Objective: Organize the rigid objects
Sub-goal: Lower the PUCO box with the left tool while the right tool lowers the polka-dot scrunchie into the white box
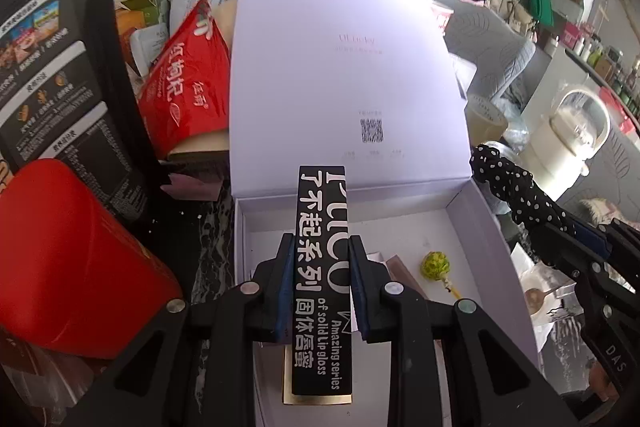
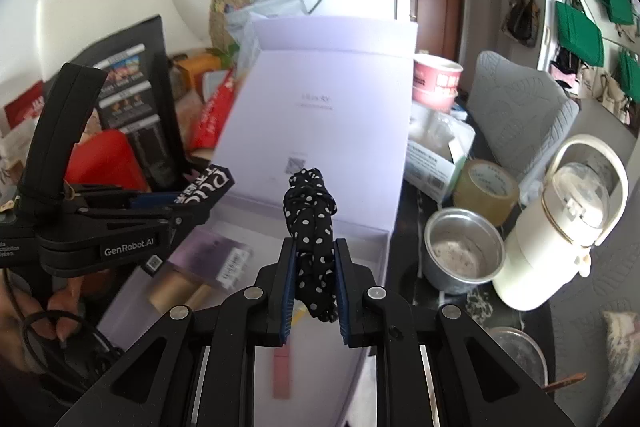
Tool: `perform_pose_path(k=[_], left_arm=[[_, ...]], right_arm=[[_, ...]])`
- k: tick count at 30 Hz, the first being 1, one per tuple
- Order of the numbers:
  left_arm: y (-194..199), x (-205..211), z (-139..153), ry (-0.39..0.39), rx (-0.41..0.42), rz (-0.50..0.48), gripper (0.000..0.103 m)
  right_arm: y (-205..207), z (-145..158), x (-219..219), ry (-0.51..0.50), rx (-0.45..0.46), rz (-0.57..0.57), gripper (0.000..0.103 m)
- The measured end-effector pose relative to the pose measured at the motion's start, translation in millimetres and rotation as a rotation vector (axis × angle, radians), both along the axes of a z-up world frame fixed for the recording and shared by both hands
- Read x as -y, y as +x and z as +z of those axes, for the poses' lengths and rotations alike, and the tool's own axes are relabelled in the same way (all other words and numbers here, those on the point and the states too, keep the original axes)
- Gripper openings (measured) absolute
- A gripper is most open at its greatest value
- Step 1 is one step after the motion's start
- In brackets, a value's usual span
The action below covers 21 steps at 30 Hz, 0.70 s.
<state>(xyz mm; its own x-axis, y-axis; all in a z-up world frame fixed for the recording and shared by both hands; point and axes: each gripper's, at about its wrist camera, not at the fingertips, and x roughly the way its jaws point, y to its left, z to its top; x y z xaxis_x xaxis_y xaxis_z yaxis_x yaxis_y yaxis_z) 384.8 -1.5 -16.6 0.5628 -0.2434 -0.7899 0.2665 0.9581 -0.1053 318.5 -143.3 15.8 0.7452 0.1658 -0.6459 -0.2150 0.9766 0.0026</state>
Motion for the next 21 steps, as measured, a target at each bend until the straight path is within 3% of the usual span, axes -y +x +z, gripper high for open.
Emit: perform_pose_path(k=[8,16,21], left_arm=[[6,9,-21,0.026,-0.062,-0.014,0.025],[5,13,-22,0.055,-0.044,-0.007,0.025],[7,12,-21,0.063,-0.056,0.008,0.025]], right_arm=[[10,-18,0,-0.027,-0.079,-0.021,0.018],[20,-39,-6,-0.079,-0.135,-0.043,0.018],[23,-46,-6,-0.061,-0.157,-0.035,0.018]])
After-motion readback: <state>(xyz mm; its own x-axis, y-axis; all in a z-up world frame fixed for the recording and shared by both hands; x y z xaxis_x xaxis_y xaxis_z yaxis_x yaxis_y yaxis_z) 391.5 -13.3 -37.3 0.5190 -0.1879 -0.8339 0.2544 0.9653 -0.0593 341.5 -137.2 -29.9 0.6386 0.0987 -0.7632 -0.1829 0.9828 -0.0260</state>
